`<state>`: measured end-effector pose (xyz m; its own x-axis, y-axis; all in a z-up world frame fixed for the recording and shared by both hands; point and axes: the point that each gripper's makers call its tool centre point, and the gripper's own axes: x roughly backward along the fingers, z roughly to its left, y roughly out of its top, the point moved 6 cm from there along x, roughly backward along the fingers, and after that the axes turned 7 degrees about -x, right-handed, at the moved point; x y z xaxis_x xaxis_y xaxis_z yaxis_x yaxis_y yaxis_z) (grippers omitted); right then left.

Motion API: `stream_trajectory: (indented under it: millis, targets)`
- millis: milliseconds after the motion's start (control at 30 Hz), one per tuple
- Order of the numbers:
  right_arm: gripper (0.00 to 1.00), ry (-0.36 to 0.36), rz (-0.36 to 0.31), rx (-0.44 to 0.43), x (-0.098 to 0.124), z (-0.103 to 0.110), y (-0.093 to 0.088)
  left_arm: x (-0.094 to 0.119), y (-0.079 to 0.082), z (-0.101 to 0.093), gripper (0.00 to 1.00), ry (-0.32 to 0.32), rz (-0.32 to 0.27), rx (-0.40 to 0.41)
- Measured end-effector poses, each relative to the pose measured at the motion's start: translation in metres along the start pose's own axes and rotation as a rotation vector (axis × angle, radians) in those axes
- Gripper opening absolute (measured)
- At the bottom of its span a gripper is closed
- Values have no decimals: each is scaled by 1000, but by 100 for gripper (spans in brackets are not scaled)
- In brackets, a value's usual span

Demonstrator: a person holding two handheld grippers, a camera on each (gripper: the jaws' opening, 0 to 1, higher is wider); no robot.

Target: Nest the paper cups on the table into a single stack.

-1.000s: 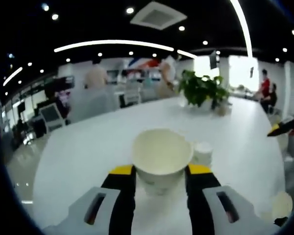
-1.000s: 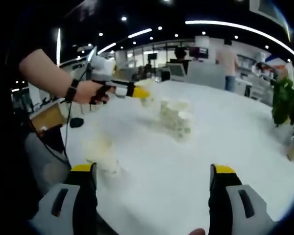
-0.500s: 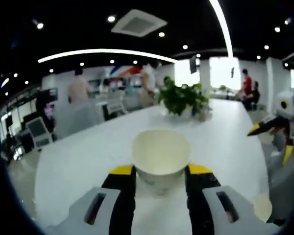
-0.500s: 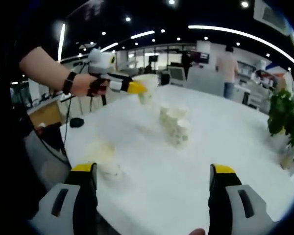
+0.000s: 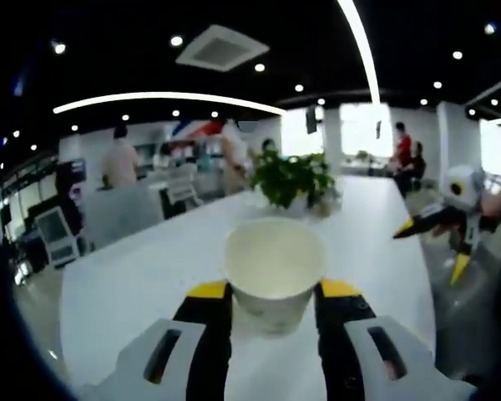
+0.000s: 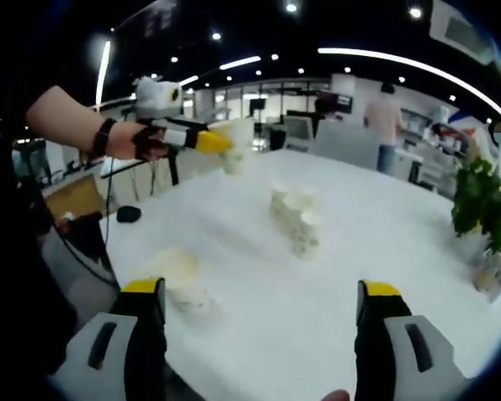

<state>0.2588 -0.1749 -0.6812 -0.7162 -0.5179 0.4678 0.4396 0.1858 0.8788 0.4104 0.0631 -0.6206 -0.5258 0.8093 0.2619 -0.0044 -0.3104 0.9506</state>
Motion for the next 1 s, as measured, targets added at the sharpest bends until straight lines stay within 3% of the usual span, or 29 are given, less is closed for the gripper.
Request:
stream_trajectory:
  millis: [100,367,733,1000]
  targets:
    - [92,3,0,1,0,3,0,4,2,-5,37,-37,-20,47]
    - [92,-2,-3,-3,2,5,0,14,8,-23,37,-115,-11,39]
    - [92,1,1,2,4,5,1,26,22,-33,37,-115,-46,24]
    - [91,6,8,2,8,7,-4,32,31,-44,37,-154,-49,37]
